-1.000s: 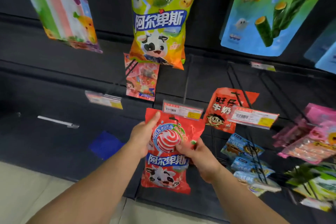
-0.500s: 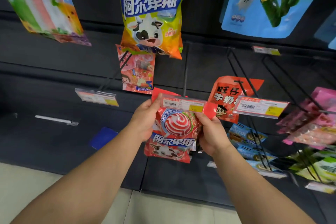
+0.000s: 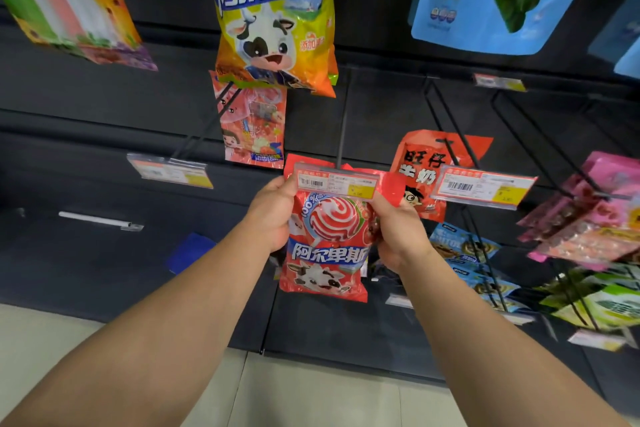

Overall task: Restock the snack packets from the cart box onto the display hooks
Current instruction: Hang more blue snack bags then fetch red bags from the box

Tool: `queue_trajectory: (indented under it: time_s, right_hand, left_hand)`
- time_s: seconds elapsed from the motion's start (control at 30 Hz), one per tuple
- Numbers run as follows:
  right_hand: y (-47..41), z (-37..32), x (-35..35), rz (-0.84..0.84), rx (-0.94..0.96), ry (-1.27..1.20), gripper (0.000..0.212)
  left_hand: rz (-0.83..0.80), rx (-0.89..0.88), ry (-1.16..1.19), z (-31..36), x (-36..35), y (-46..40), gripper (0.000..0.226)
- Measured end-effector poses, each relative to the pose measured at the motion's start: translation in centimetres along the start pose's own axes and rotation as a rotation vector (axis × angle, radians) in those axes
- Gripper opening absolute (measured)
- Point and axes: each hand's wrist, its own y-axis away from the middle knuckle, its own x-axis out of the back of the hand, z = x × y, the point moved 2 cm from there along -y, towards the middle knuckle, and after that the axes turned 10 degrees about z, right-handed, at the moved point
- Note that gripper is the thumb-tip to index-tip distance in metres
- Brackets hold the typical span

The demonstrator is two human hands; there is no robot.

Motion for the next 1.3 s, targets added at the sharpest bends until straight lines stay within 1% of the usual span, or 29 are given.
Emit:
queue_trajectory:
  time_s: [0.1,0.2,0.23,0.4,0.47,0.57,0.63,0.7,0.8,0.93,1.03,1.13,1.2,1.3]
  right_hand:
    - [0.3,0.1,0.6,-0.055,0.001,-0.009,0.018]
    - [0.7,0.4,0.9,-0.117,0.015,0.009,0.014]
    - [0.8,0.5,0.9,-0.139,0.02,0.015,0.013]
    - [1.2,0.2,1.0,-0.201,0.044,0.023,0.017]
    - [1.1,-0.1,0.8,-0.177,0.053,0.008,0.018]
    - [0.6,-0.5,0.2,-0.084,0.039,0.011,0.028]
    - [0.3,-0.7,-0.2,-0.03,0.037,0.04,0.032]
    - [0.0,-0.8,-0.4,-0.013,0.037,0.056,0.032]
    - [0.1,-0.8,-0.3,-0.014,0.024,0.03,0.026]
    - [-0.1,-0.6,-0.2,0.023,0.015,-0.025,0.023]
    - [-0.6,-0.6,-0.3,0.062,-0.002,-0.025,0.023]
    - [-1.1,-0.8,-0.7,0.097,-0.027,0.026,0.023]
    - [-1.5,-0.9,-1.1,0.122,-0.03,0.073,0.025]
    - [-2.2,-0.9,-1.2,0.156,-0.023,0.111,0.034]
  left_hand:
    - [-0.106,0.0,0.051,0.0,0.6,0.7,0.03]
    - [-0.205,0.007,0.087,-0.4,1.4,1.4,0.048]
    - [-0.233,0.008,0.082,-0.5,1.7,1.5,0.049]
    - [-0.303,-0.009,0.084,-0.3,2.4,1.5,0.045]
    - [-0.286,-0.029,0.1,0.0,2.0,1.3,0.039]
    - [-0.217,-0.037,0.113,0.6,1.2,1.1,0.032]
    - [-0.187,-0.018,0.108,0.9,0.7,1.1,0.038]
    - [-0.164,-0.006,0.104,1.1,0.5,0.9,0.041]
    - [-0.153,0.001,0.079,1.2,0.4,0.8,0.027]
    - [-0.143,-0.001,0.054,1.5,0.1,0.6,0.022]
    - [-0.126,-0.013,0.043,1.9,-0.3,0.4,0.005]
    - [-0.066,0.005,0.015,2.1,-0.6,0.2,0.006]
    - [-0.016,0.014,-0.012,2.3,-0.7,-0.1,0.01]
    - [0.004,-0.022,-0.078,2.5,-0.7,-0.4,0.018]
